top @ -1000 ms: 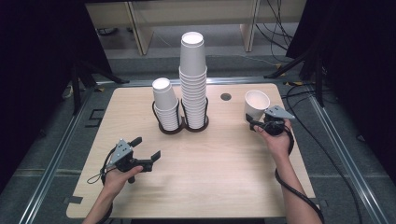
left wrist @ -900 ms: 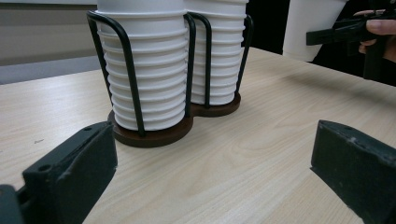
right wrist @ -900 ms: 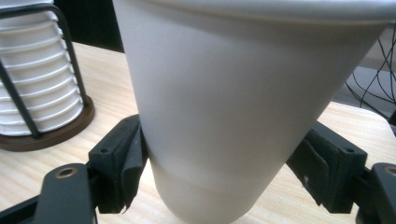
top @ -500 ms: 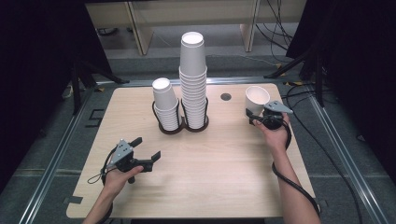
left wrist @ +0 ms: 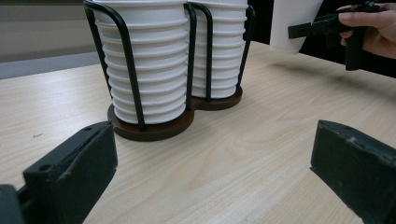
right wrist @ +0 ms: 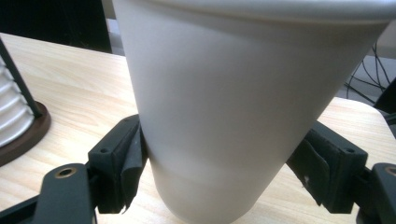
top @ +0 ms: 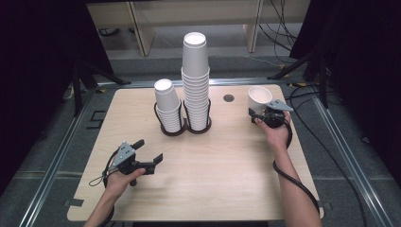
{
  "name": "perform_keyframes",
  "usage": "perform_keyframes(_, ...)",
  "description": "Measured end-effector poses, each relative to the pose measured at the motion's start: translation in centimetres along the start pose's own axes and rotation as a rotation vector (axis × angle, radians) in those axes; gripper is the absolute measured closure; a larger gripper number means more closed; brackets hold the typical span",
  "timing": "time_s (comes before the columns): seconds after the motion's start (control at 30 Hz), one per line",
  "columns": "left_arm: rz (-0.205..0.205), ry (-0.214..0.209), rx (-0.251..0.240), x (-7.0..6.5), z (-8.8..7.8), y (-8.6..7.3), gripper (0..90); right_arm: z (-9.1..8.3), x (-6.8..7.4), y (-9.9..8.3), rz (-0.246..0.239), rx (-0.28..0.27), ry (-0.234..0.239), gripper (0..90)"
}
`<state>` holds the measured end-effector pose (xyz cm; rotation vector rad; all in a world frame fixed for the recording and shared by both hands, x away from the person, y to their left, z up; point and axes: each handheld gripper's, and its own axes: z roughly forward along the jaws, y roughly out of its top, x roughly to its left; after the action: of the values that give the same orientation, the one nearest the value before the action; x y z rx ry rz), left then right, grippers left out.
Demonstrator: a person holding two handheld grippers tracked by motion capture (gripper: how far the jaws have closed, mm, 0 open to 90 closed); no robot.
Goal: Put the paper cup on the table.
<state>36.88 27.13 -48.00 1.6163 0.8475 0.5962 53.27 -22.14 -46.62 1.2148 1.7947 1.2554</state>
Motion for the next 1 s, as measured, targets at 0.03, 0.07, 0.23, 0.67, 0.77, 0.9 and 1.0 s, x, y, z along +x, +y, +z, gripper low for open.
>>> perform_keyframes(0.03, 0.003, 0.0, 0.0, 0.0, 0.0, 0.0, 0.1, 0.1, -0.2, 0.1, -0.022, 0.006, 0.002, 23.4)
perform_keyframes(0.07, 0.002, 0.0, 0.0, 0.0, 0.0, 0.0, 0.1, 0.3, -0.3, 0.1, -0.024, -0.002, -0.004, 23.4)
perform_keyframes(0.23, 0.001, -0.002, 0.001, -0.1, 0.1, 0.0, 0.1, 0.8, -0.6, 0.1, -0.002, 0.014, -0.003, 23.4)
perform_keyframes(0.67, 0.001, -0.004, 0.004, -0.1, 0.0, -0.1, 0.1, 2.1, -1.4, -0.1, 0.006, 0.05, -0.038, 23.3)
perform_keyframes(0.77, 0.004, -0.004, 0.005, 0.0, 0.0, -0.1, 0.1, 2.3, -1.5, -0.2, 0.004, 0.071, -0.035, 23.2)
perform_keyframes(0.9, 0.008, -0.008, 0.006, 0.0, 0.0, -0.1, 0.1, 2.5, -1.4, -0.4, -0.002, 0.085, -0.051, 23.1)
perform_keyframes(1.0, 0.006, -0.011, 0.006, -0.1, 0.0, -0.1, 0.1, 2.6, -1.3, -0.4, 0.001, 0.089, -0.044, 23.0)
